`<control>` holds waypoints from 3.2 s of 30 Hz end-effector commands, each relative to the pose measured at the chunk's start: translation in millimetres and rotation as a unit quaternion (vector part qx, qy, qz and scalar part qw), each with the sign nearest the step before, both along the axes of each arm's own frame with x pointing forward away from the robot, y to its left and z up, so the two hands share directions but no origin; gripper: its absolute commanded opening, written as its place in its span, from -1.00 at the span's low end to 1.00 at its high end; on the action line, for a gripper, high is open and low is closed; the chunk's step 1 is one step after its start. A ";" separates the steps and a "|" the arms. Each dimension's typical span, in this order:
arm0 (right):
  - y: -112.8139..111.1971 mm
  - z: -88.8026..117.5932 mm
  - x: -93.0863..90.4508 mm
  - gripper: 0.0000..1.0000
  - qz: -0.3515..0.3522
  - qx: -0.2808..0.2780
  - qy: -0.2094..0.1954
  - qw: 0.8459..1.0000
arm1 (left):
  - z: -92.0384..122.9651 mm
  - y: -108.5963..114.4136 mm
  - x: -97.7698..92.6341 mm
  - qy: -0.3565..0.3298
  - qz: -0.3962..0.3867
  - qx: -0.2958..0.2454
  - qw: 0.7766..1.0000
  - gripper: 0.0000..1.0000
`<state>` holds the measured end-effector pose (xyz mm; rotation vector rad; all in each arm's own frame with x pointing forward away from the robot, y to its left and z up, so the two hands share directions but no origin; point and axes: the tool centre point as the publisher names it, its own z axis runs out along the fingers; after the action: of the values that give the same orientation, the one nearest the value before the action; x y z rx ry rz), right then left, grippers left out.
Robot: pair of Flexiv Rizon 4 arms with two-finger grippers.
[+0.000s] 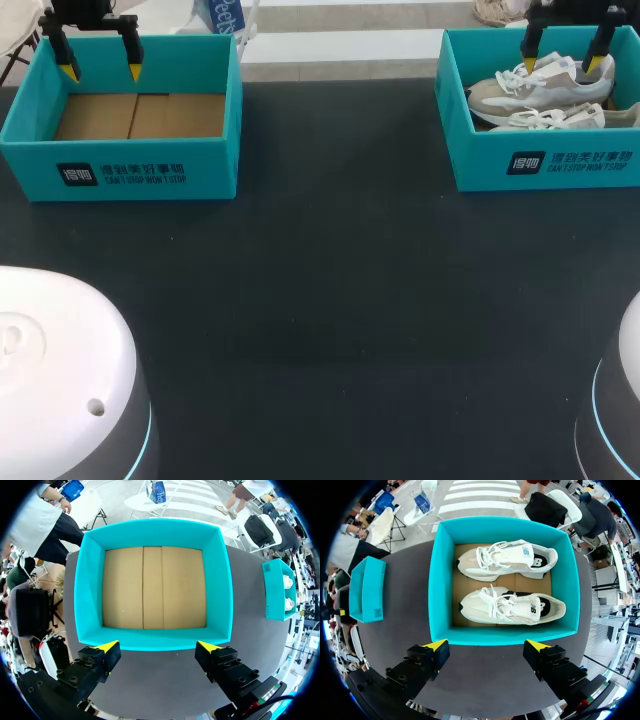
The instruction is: Take the shoe out of the shoebox, open the shoe tongue, remove and reinsert the insole, then place the shoe into the shoebox
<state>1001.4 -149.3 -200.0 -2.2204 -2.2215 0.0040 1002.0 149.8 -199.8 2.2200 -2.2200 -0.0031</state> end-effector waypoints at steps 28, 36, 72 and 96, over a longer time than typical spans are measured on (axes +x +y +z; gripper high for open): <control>-99.4 -7.9 10.1 1.00 -0.096 -0.048 -0.039 0.993 | 0.0 0.1 -0.5 0.000 0.000 0.000 1.000 1.00; -144.4 -34.6 17.7 1.00 -0.108 -0.092 -0.053 0.988 | 0.0 0.1 -0.5 0.000 0.000 0.000 1.000 1.00; -194.8 -144.1 35.6 -0.07 -0.099 -0.098 -0.030 0.990 | 0.0 0.1 -0.5 0.000 0.000 0.000 1.000 1.00; -210.9 -86.5 33.6 -1.00 -0.105 -0.148 -0.024 0.983 | 0.0 0.1 -0.5 0.000 0.000 0.000 1.000 1.00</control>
<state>1046.9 -365.4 -327.3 -2.6240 -2.1140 0.3076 1002.1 149.8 -199.8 2.2201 -2.2197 -0.0033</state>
